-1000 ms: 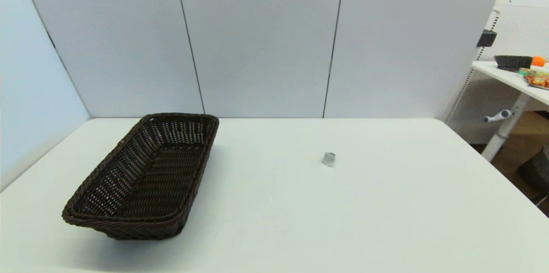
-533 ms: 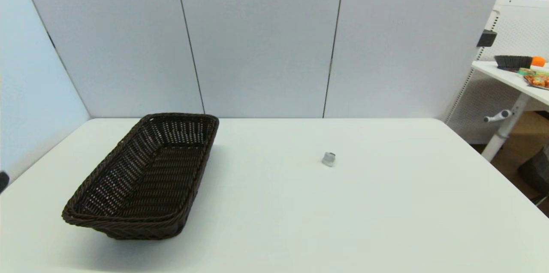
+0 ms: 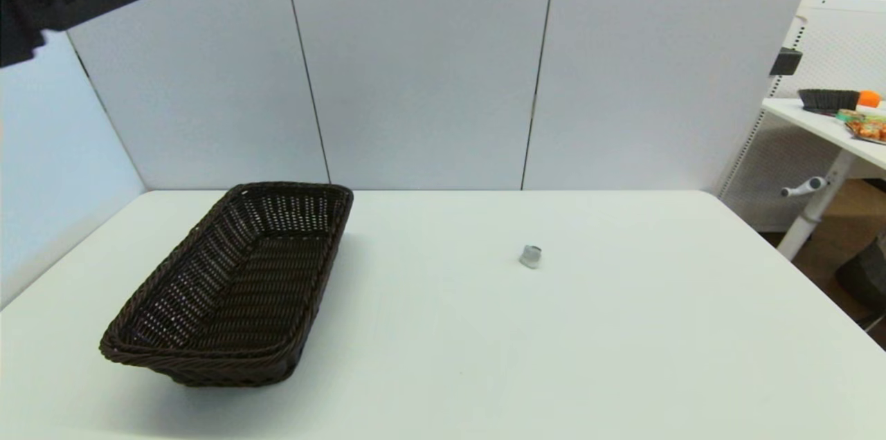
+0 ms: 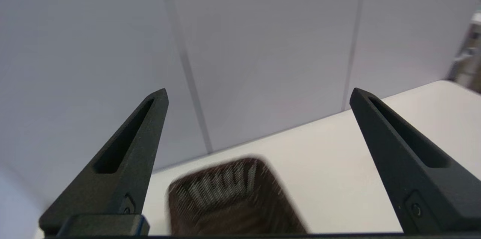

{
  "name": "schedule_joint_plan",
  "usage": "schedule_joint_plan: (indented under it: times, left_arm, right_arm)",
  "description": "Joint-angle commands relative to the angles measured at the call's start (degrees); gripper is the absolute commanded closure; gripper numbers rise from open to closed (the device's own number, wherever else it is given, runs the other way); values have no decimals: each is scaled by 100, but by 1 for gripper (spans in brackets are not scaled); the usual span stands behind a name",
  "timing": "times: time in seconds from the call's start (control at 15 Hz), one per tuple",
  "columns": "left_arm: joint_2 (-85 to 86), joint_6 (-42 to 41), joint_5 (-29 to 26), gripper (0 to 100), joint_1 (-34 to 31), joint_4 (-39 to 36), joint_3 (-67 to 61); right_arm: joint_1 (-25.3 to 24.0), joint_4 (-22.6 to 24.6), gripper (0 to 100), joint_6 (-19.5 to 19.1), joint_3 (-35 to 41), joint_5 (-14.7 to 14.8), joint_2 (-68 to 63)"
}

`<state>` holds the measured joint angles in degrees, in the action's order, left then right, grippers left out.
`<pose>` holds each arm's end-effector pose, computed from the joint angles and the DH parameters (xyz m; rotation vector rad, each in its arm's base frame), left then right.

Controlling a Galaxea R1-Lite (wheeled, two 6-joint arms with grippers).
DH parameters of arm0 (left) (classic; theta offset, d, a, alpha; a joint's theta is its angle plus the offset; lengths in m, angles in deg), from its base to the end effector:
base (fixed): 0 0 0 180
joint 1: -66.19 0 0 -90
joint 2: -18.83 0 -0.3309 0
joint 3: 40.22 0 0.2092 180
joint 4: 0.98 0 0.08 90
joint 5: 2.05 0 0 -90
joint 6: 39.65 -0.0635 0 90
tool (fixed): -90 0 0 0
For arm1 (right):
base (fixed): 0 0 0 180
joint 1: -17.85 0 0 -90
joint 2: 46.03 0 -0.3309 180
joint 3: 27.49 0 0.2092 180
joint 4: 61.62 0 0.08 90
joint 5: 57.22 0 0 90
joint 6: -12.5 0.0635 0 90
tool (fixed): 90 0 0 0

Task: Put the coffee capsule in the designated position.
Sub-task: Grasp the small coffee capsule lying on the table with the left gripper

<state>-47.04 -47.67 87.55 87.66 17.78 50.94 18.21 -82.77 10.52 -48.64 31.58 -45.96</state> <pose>0.1826 -0.0723 0.4077 0.1172 -0.1392 -0.3727 0.0076 0.0013 0.0755 -0.0346 -0.0015 0.0146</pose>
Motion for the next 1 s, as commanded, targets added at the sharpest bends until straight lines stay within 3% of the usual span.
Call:
schedule_joint_plan:
  times: [0.07,0.33,0.87,1.0]
  left_arm:
    - [-2263,-42,-4,0,1070,336,2096]
    - [-3326,-24,5,0,1624,538,2860]
    - [-4926,-209,-109,0,2063,503,3440]
    - [-5348,-200,-346,0,2151,485,3511]
  right_arm:
    - [0,0,0,-5,0,-2,-7]
    - [0,0,0,-5,0,-2,-7]
    - [0,0,0,-5,0,-2,-7]
    - [0,0,0,-5,0,-2,-7]
